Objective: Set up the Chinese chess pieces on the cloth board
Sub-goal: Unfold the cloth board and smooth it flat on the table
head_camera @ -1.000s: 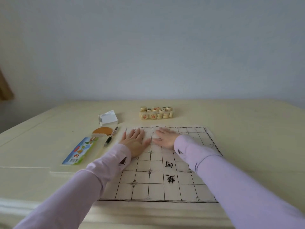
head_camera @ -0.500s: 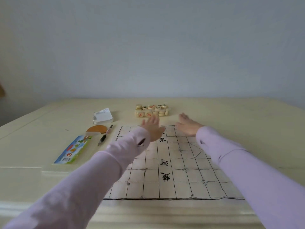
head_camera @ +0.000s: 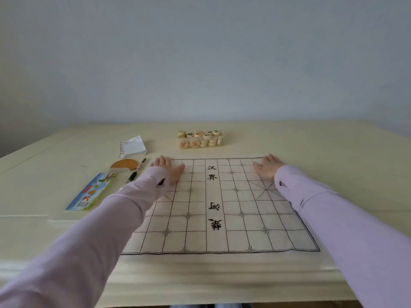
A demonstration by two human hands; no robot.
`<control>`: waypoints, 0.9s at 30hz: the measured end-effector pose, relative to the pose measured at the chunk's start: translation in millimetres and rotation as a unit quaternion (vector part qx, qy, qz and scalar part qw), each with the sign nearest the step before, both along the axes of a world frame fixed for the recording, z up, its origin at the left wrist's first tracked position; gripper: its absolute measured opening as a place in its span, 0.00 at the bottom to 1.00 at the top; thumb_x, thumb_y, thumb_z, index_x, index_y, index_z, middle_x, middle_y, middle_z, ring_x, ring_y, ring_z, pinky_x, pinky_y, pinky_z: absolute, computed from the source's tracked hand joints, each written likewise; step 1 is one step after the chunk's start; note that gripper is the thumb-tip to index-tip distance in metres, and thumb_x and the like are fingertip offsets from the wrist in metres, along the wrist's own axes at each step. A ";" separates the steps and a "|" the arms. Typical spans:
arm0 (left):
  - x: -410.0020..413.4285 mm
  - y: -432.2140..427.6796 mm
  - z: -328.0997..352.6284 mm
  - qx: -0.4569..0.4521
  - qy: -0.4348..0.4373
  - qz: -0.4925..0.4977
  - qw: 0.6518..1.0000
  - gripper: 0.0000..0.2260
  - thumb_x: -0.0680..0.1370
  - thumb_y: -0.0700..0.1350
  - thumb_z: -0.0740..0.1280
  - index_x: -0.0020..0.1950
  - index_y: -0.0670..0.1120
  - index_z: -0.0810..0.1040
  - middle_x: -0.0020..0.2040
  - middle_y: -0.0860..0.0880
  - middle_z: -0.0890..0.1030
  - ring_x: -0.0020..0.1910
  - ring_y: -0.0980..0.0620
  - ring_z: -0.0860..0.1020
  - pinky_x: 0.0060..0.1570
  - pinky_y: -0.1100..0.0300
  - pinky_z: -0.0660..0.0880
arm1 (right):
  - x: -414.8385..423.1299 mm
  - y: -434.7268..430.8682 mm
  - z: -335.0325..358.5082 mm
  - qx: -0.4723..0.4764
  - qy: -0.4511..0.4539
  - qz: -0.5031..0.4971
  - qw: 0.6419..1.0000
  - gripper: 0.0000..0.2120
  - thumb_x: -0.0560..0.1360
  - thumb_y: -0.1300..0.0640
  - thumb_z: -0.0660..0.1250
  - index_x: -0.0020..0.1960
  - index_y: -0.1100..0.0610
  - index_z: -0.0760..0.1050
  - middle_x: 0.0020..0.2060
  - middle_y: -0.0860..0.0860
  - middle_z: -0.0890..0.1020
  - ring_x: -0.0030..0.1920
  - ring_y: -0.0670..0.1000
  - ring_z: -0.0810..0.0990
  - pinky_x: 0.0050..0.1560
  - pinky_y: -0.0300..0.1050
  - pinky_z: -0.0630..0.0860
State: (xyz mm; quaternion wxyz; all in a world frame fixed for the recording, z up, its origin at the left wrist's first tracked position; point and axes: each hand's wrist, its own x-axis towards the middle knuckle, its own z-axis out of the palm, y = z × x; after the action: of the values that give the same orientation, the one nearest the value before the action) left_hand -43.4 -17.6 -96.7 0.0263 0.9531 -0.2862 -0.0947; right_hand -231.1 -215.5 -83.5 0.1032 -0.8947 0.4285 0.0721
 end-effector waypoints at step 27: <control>-133.3 76.4 -16.2 -0.057 -0.039 -0.128 0.989 0.26 0.83 0.53 0.43 0.77 0.44 0.42 0.78 0.47 0.41 0.77 0.52 0.40 0.74 0.55 0.38 | -70.0 148.6 -14.1 0.022 -0.052 0.106 0.993 0.31 0.82 0.44 0.41 0.77 0.60 0.38 0.76 0.54 0.39 0.76 0.51 0.37 0.74 0.47 0.38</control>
State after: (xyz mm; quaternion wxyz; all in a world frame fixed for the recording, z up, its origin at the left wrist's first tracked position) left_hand -176.7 58.8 -112.9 0.0576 0.9085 -0.4115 -0.0439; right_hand -301.1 -66.9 -97.6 0.1368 -0.9350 0.3240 0.0455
